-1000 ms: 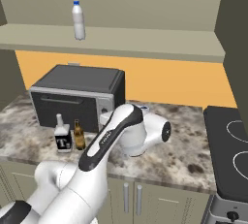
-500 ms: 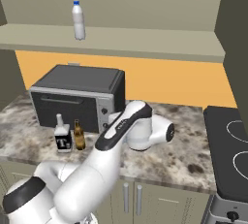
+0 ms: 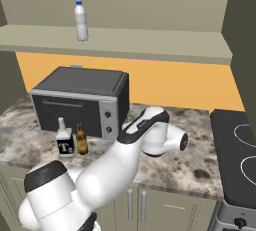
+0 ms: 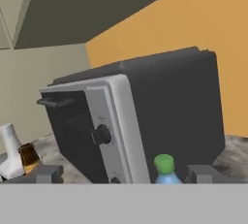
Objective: Sort all alcoholic drinks to one cabinet, and non-alcoholic drinks to the other.
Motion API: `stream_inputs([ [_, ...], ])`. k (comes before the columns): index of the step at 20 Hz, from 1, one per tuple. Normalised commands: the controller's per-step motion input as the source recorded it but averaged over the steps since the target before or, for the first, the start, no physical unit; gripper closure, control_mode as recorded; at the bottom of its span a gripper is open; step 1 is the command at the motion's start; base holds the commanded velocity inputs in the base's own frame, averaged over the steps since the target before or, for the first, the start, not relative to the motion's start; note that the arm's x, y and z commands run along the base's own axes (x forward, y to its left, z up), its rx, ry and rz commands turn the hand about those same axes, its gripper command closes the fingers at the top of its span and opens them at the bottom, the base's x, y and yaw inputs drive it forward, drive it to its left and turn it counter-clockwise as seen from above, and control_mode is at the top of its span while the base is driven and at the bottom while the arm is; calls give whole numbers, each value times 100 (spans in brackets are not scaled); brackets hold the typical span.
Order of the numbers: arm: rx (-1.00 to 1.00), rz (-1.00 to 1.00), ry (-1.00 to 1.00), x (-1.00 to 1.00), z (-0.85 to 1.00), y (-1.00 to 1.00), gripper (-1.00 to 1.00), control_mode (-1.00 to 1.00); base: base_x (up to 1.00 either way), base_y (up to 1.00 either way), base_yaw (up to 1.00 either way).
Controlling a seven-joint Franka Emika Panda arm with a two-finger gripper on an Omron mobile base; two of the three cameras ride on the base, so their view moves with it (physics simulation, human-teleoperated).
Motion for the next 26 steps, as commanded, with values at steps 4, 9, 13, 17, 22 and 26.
stream_inputs([
  [4, 0, 1, 0, 6, -31, -13, -100, -100, 0, 0, 0],
  [9, 0, 2, 0, 5, -34, -6, -100, -100, 0, 0, 0],
  [13, 0, 2, 0, 6, -28, -1, -100, -100, 0, 0, 0],
  [17, 0, 0, 0, 26, -22, 0, -100, -100, 0, 0, 0],
  [22, 0, 0, 0, 38, -17, 0, -100, -100, 0, 0, 0],
  [26, 0, 0, 0, 30, -19, -1, -100, -100, 0, 0, 0],
])
